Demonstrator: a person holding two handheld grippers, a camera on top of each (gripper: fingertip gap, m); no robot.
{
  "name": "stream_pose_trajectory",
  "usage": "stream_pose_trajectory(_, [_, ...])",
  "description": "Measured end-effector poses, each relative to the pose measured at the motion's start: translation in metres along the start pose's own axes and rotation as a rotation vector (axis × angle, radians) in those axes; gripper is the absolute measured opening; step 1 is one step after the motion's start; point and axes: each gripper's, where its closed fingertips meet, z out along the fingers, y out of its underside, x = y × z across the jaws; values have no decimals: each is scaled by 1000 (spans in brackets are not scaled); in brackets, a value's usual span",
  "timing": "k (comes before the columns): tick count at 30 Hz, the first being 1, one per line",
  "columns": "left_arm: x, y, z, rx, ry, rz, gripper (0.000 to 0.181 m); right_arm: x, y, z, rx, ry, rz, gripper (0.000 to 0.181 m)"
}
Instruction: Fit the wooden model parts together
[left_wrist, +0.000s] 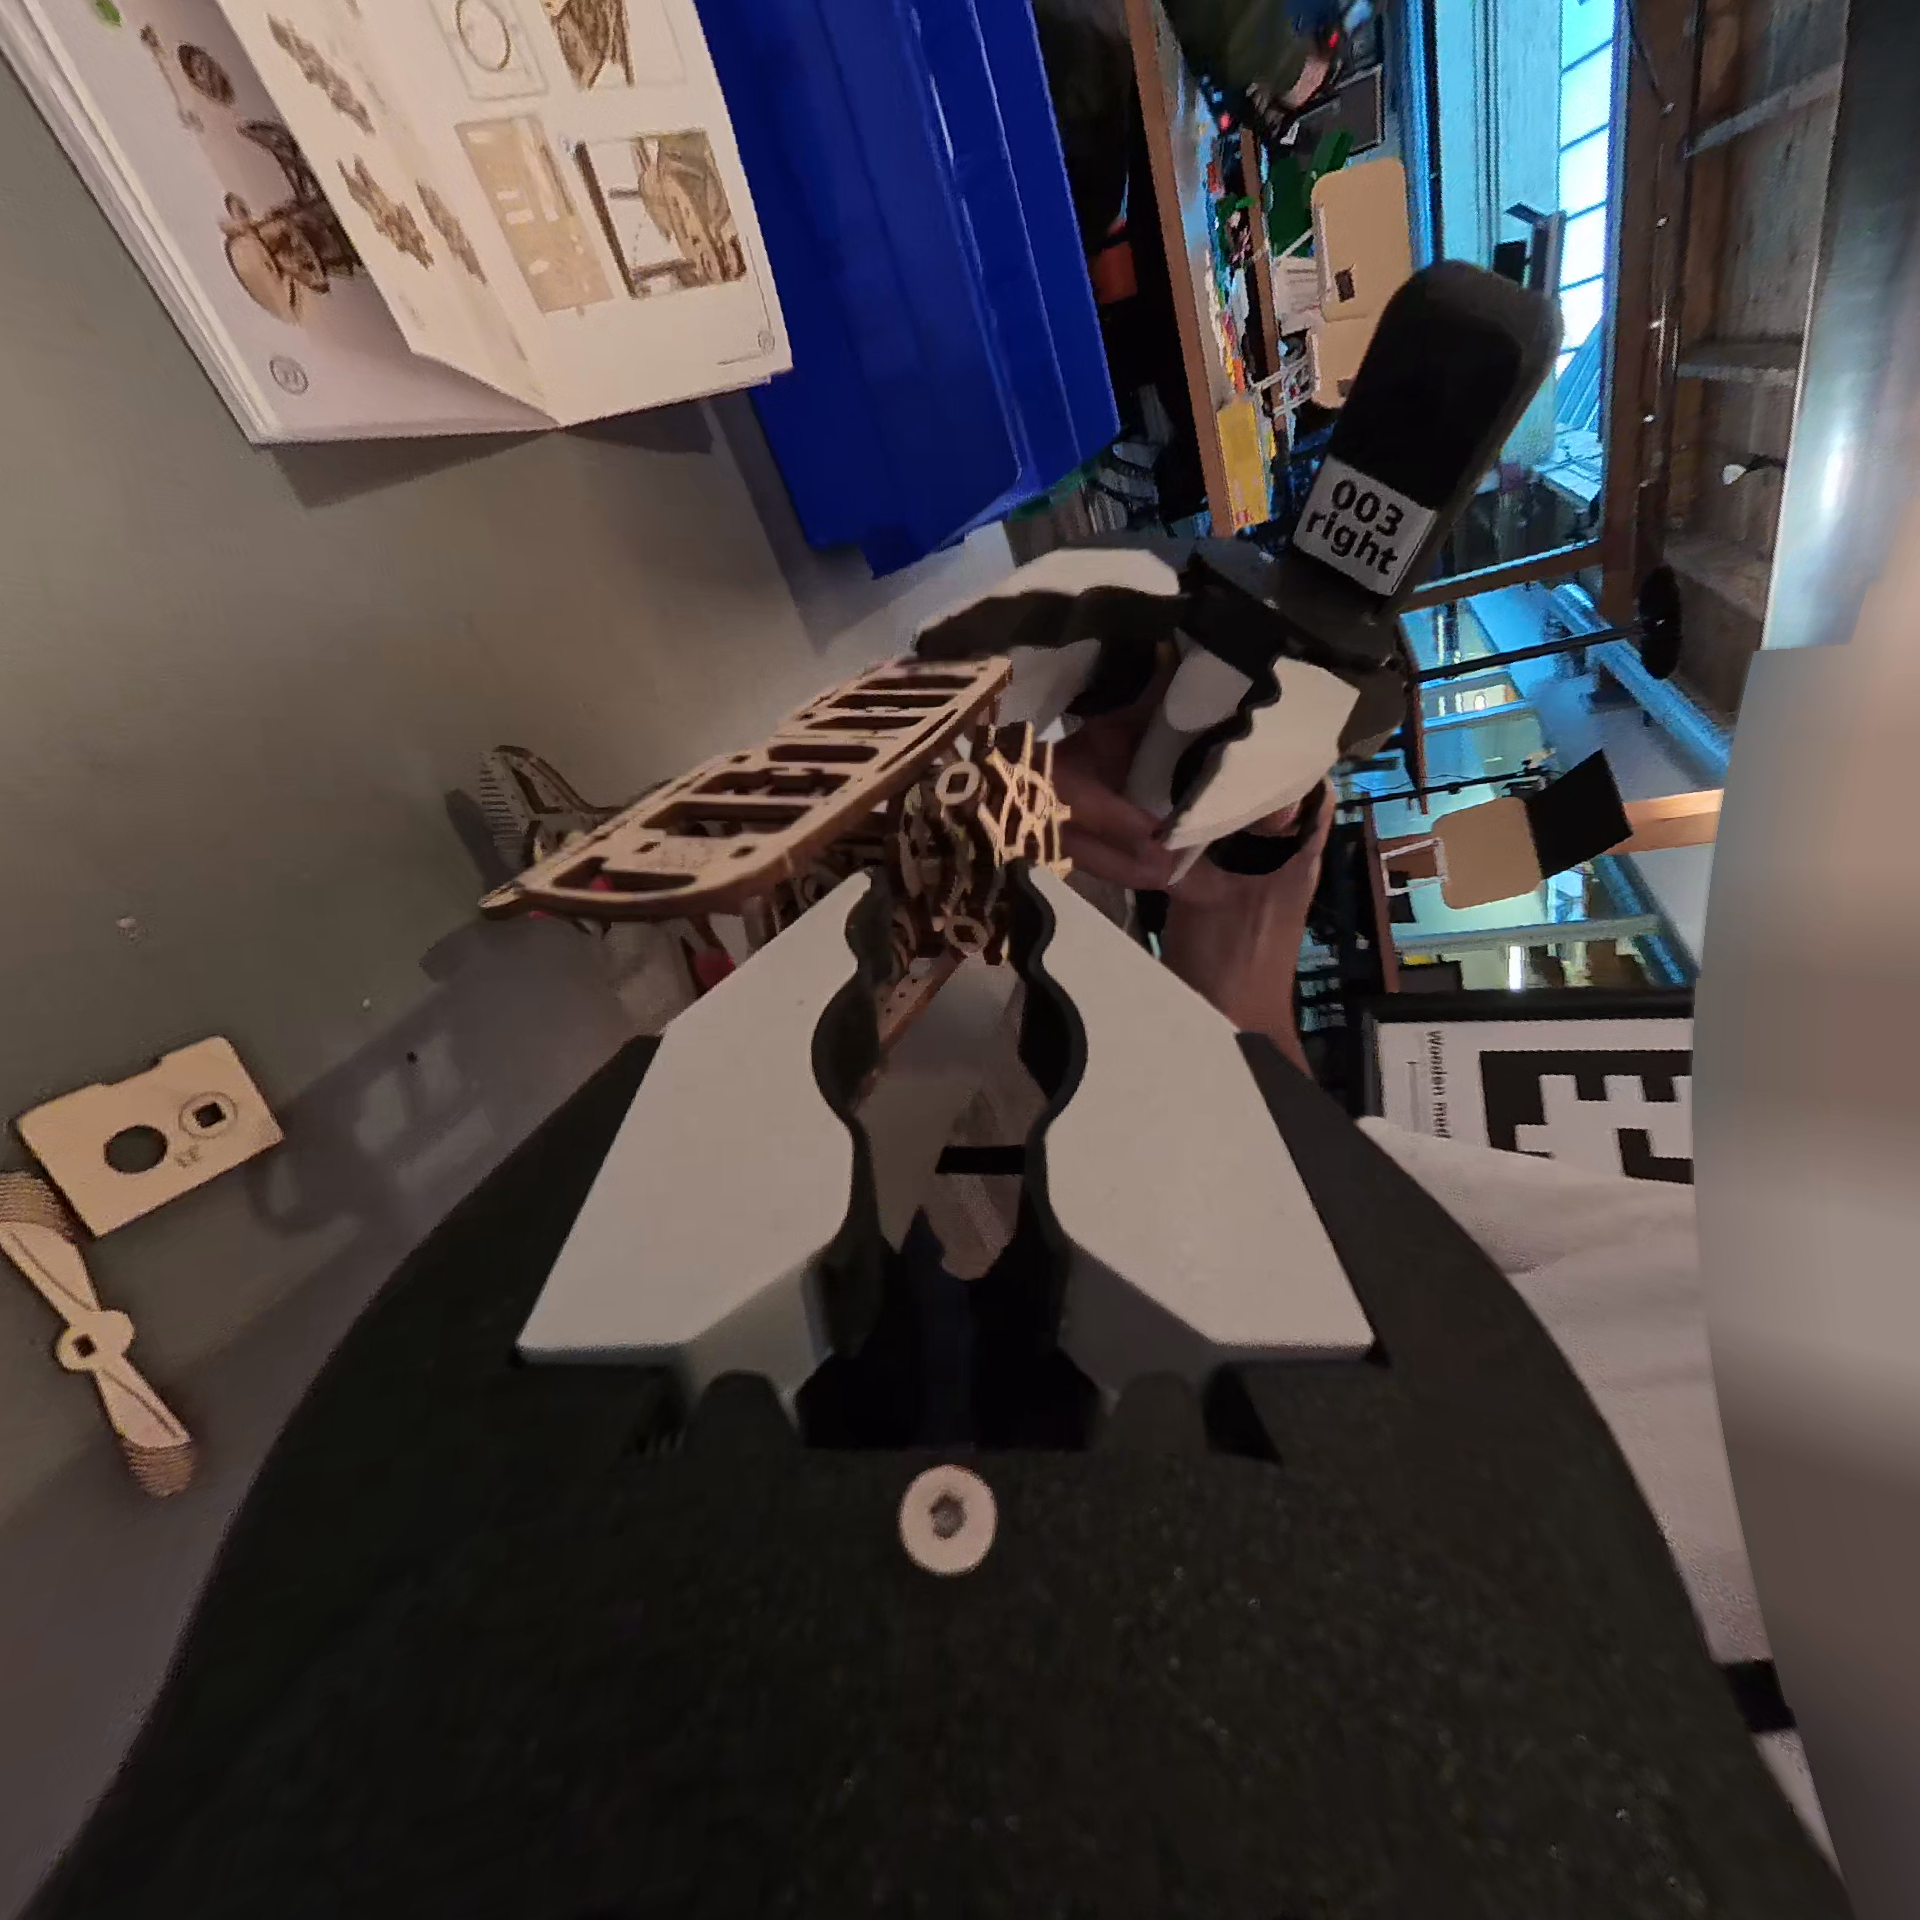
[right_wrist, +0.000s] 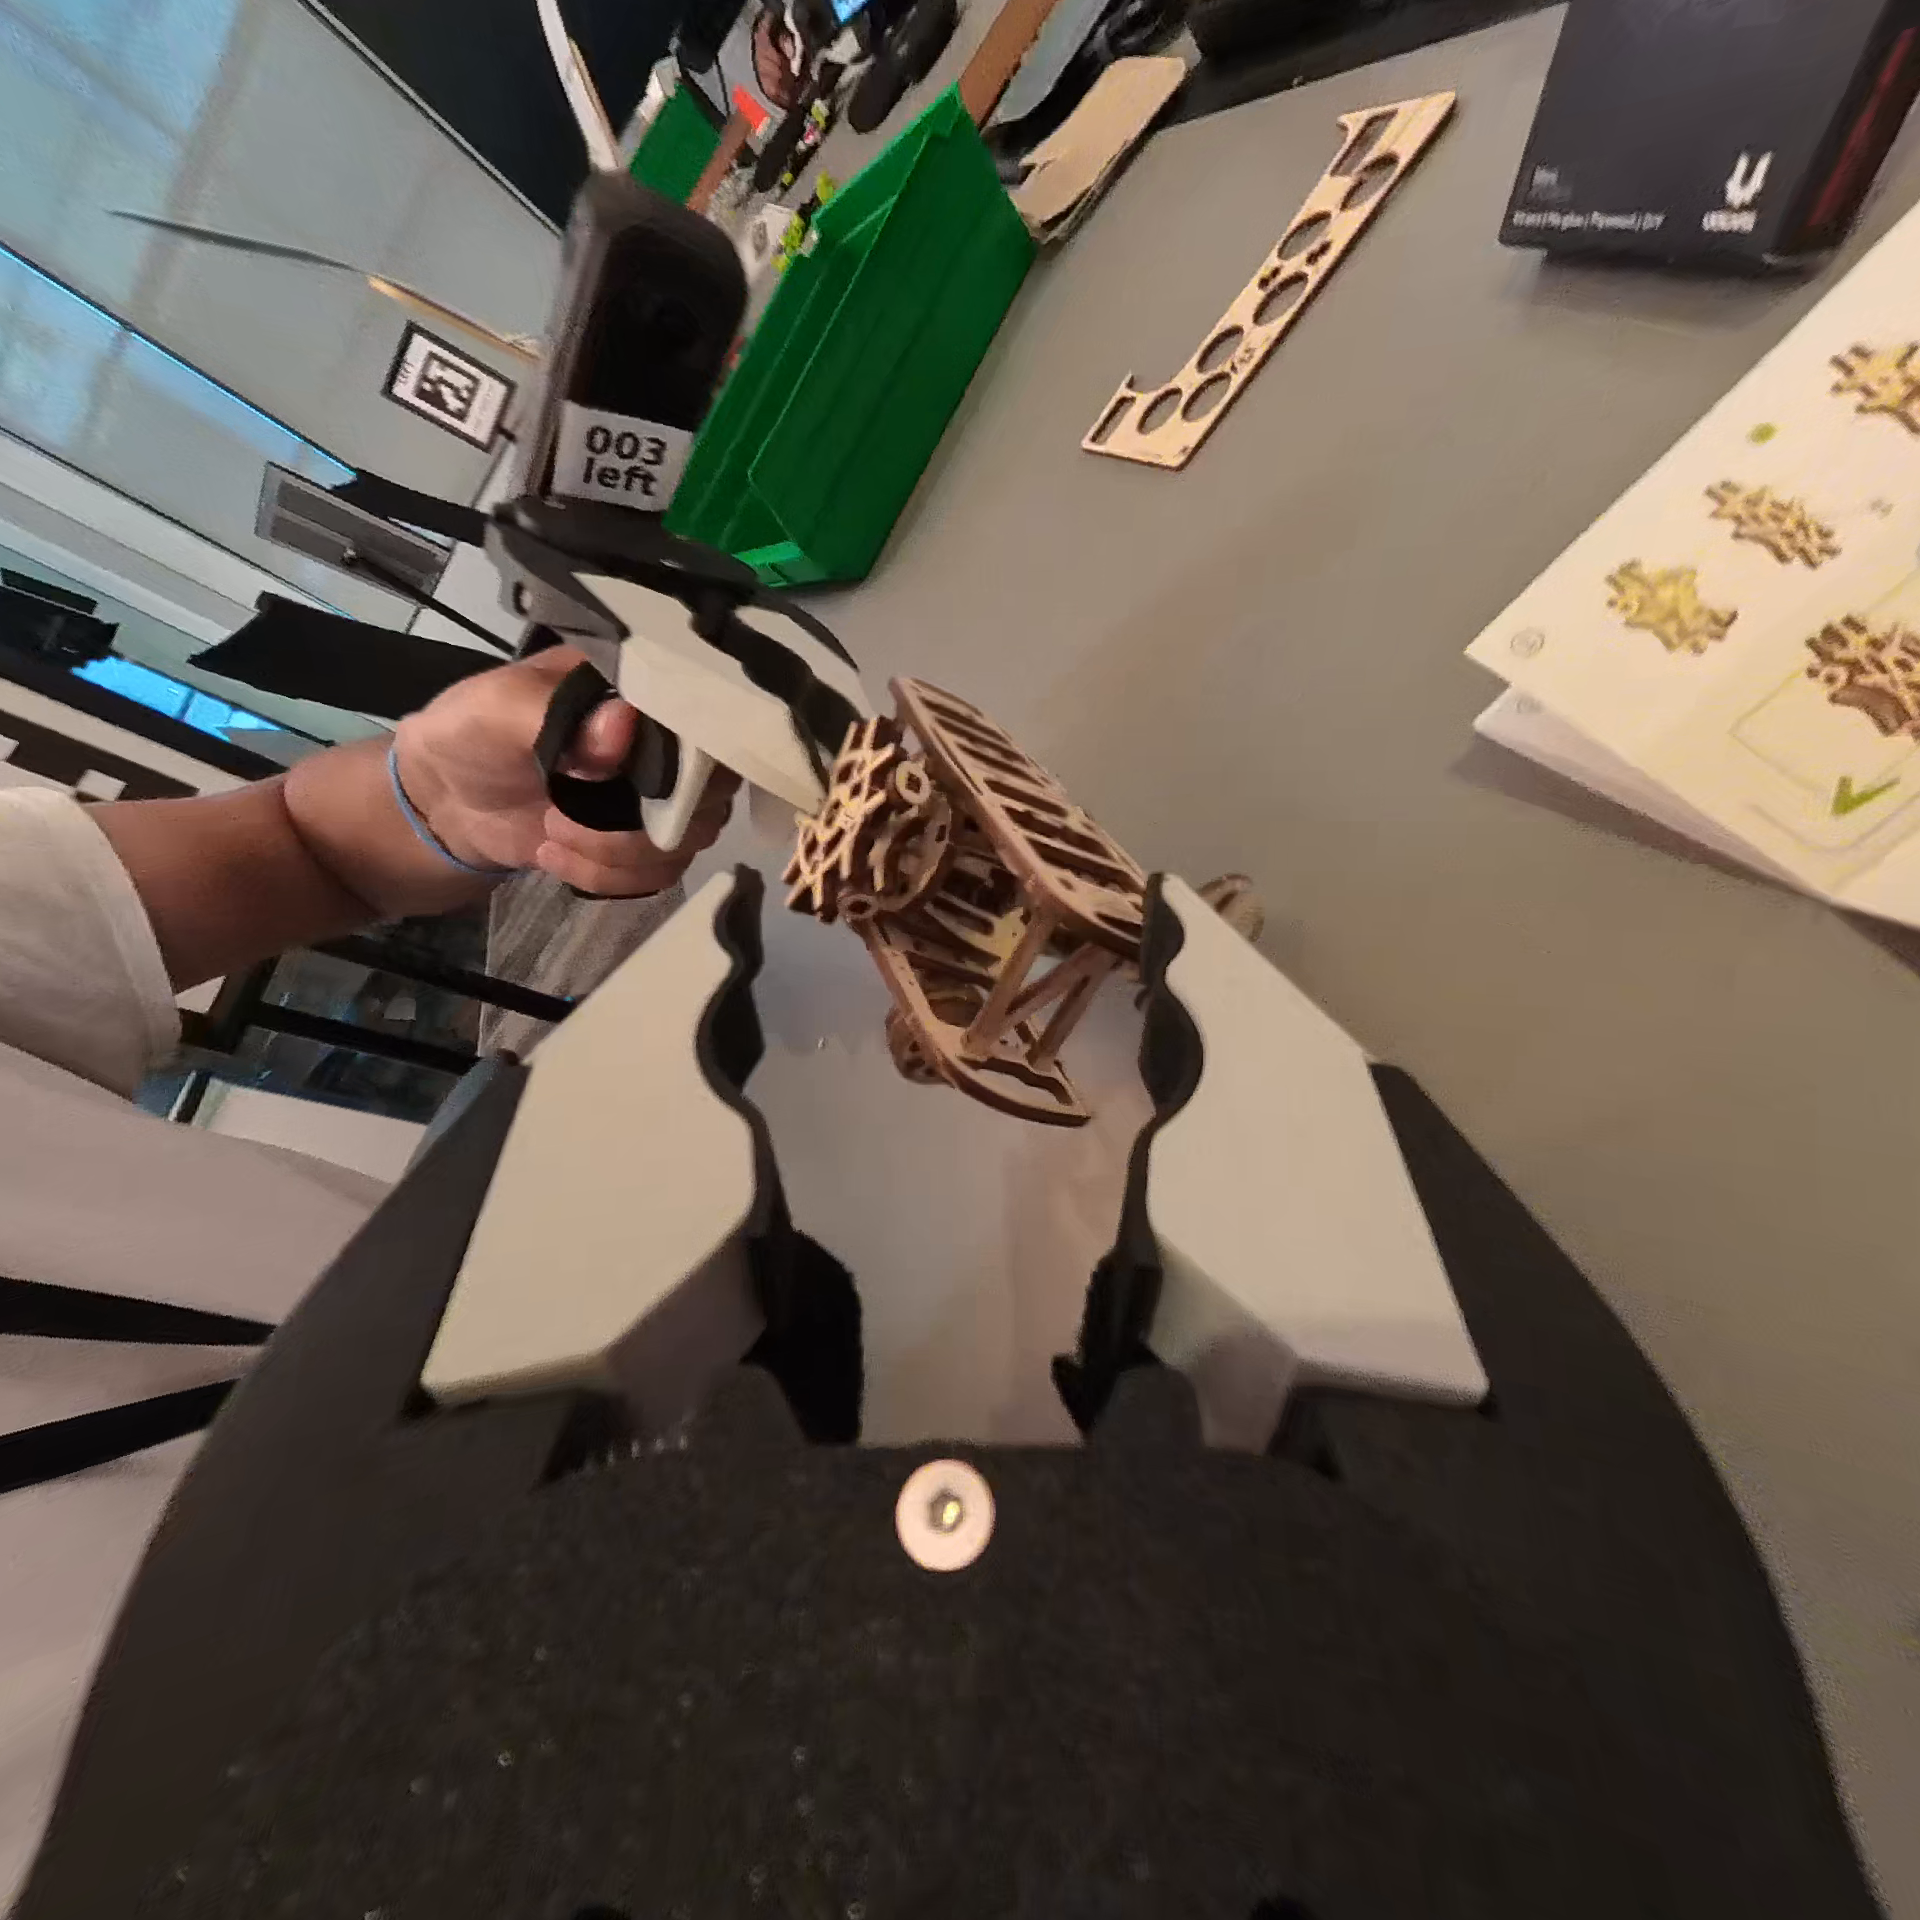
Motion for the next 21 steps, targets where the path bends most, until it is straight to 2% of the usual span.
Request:
stream_pose_trajectory(3, [1,9,0,25,2,77,19,4,10,1,3,13,-9,70])
stream_pose_trajectory(5, [0,14,1,46,-6,120,19,12,14,3,16,36,-23,77])
stream_pose_trajectory(10, [0,24,0,83,-17,201,19,-1,37,23,-35,-81,5,95])
stream_pose_trajectory(16, [0,32,4,124,1,276,19,-10,40,35,21,-207,81,66])
stream_pose_trajectory(21, [2,35,5,140,30,277,19,-13,42,33,-11,-213,52,62])
